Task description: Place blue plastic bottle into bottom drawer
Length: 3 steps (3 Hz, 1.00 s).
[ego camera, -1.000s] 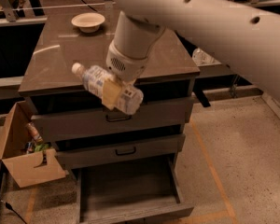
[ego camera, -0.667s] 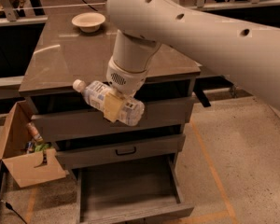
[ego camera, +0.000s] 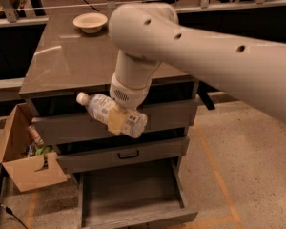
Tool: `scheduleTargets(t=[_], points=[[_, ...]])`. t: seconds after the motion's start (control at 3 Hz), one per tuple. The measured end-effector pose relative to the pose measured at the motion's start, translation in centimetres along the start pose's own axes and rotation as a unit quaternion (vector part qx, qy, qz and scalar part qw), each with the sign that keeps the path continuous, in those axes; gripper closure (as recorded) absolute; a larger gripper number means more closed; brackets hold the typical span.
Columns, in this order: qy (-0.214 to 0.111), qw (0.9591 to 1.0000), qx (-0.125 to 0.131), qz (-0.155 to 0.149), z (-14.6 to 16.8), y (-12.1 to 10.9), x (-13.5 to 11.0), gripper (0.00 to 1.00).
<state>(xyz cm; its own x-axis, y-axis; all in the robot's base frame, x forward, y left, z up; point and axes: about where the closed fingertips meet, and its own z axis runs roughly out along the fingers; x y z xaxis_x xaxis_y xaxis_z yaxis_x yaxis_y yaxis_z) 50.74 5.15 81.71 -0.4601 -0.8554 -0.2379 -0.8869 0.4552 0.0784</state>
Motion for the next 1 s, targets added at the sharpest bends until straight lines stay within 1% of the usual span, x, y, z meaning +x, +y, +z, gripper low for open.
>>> scheduleTargets(t=[0.33,0.67,1.0], points=[[0.011,0.9964,0.022,-0.081,7.2,0.4,1.5,1.0],[0.018,0.9882,0.049,-0.144,13.1,0.7,3.0,1.0],[0.048,0.972,0.098,-0.208,18.8,0.4,5.3,1.0]])
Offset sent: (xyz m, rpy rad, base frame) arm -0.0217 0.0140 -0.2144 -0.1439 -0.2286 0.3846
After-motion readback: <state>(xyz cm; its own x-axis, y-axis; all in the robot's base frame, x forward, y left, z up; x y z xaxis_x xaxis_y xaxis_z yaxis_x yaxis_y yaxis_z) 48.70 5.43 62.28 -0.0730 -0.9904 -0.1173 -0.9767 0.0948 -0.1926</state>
